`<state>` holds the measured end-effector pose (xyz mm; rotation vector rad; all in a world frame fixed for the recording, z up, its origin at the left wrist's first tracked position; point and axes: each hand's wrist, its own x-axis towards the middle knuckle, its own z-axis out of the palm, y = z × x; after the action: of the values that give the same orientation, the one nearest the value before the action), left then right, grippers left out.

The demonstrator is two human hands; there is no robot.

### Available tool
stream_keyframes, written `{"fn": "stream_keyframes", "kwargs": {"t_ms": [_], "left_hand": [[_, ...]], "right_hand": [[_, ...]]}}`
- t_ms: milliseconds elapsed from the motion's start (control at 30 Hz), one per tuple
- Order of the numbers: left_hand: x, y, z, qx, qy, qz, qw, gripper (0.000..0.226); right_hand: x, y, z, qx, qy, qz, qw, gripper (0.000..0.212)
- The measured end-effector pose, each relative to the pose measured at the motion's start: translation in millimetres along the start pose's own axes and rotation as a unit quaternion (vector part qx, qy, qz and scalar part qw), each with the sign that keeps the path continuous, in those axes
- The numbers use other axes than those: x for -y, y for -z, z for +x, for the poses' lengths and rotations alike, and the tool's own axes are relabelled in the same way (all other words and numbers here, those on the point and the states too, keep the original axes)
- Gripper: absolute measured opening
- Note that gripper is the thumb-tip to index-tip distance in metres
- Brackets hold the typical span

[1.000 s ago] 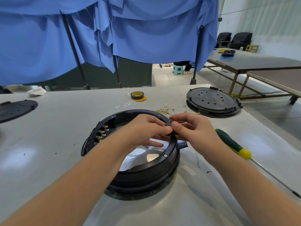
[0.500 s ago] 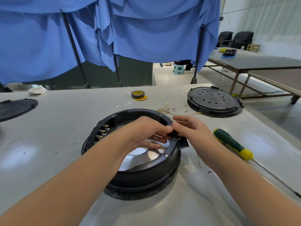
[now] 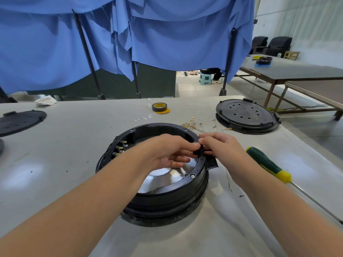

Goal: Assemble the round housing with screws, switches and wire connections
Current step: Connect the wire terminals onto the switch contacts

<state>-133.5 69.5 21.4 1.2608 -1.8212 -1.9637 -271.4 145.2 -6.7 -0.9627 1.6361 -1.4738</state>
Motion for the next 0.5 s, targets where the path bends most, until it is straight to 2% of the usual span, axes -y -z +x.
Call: {"fn": "stream_keyframes", "kwargs": {"t_ms": [300, 433, 500], "left_hand": [[-0.9, -1.4, 1.8, -0.011, 0.010, 0.001, 1.000, 0.013], [1.5, -2.5, 4.0, -0.024, 0.006, -0.005, 1.000, 0.030], [2.0, -3.7, 5.1, -0.022, 0.009, -0.018, 1.000, 0.030]], "right_hand": [[5.7, 2.0, 4.4, 0.008, -0.025, -0.013, 1.000, 0.007], [8.3, 0.7, 4.5, 0.006, -0.032, -0.025, 0.999, 0.010], [6.5, -1.3, 5.3, -0.005, -0.029, -0.039, 0.999, 0.015]]}}
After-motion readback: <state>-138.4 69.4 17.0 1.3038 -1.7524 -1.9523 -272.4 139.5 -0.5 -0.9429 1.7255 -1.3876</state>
